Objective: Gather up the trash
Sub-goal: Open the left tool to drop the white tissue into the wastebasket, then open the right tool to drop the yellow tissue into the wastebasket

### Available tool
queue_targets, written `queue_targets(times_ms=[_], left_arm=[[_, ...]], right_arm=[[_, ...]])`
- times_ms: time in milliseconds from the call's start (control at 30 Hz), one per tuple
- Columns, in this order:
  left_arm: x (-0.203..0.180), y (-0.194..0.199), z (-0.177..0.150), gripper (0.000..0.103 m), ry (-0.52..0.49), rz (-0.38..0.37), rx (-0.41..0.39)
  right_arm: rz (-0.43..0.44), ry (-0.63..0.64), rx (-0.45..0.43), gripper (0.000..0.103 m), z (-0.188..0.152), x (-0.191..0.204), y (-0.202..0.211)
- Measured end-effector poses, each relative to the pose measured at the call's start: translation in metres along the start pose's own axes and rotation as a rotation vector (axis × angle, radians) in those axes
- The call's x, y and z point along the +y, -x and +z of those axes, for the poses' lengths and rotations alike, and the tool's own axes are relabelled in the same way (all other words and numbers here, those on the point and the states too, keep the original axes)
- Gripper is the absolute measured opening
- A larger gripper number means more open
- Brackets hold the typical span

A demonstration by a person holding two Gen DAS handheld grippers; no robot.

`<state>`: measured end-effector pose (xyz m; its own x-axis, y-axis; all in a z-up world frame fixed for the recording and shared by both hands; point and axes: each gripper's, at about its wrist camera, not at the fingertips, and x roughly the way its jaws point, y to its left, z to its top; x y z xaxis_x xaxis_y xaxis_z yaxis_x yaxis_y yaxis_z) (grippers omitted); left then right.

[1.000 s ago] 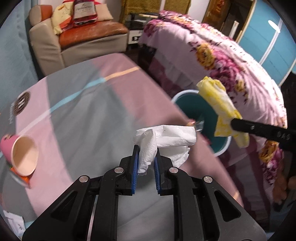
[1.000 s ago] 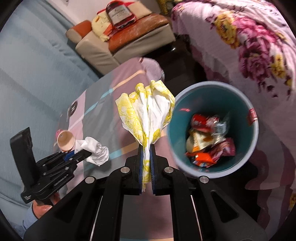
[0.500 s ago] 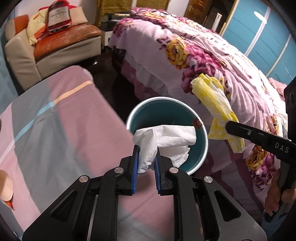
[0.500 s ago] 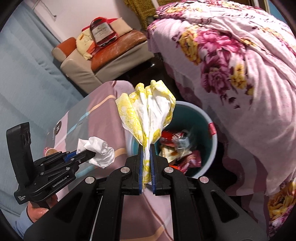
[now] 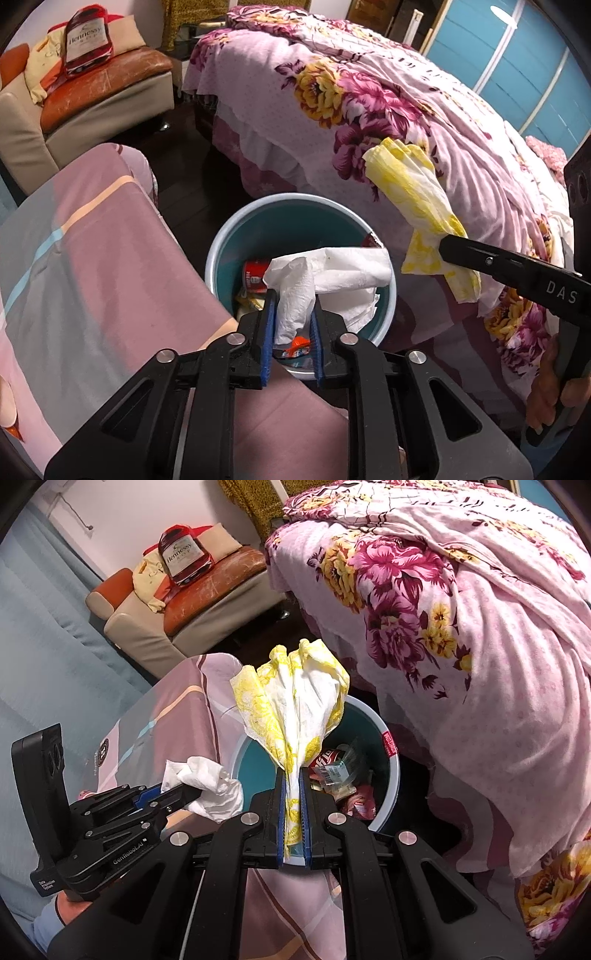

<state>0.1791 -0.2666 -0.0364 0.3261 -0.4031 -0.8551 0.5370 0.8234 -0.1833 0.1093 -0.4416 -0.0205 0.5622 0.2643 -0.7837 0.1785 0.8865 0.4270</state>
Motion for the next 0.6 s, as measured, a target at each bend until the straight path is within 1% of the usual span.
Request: queue_targets(times_ms=[33,100,167,200,367,600], left_arm=[[0.000,-0.001,0.000,0.033,0.002,0.001,0.000],[0.002,-0.001,0.000,0.070,0.010,0.017,-0.014],[0.004,0.002,0.000,0.080,0.016,0.042,-0.037],[0.006,0.002,0.000,0.083,0.019,0.045,-0.036],[0.021,0.000,-0.004,0.090,0.062,0.041,-0.016],[0.038,0.001,-0.013,0.092,0.093,0.039,0.003]], right_arm=[[-0.002,0.001,0.004,0.007,0.001,0.000,-0.001],[-0.006,0.002,0.009,0.007,0.001,0.002,-0.003],[-0.011,0.002,0.013,0.007,0.002,0.003,-0.006],[-0.014,0.002,0.017,0.007,0.002,0.003,-0.008],[-0.023,0.006,0.032,0.007,0.002,0.008,-0.015],[-0.037,0.016,0.050,0.007,0.003,0.015,-0.024]])
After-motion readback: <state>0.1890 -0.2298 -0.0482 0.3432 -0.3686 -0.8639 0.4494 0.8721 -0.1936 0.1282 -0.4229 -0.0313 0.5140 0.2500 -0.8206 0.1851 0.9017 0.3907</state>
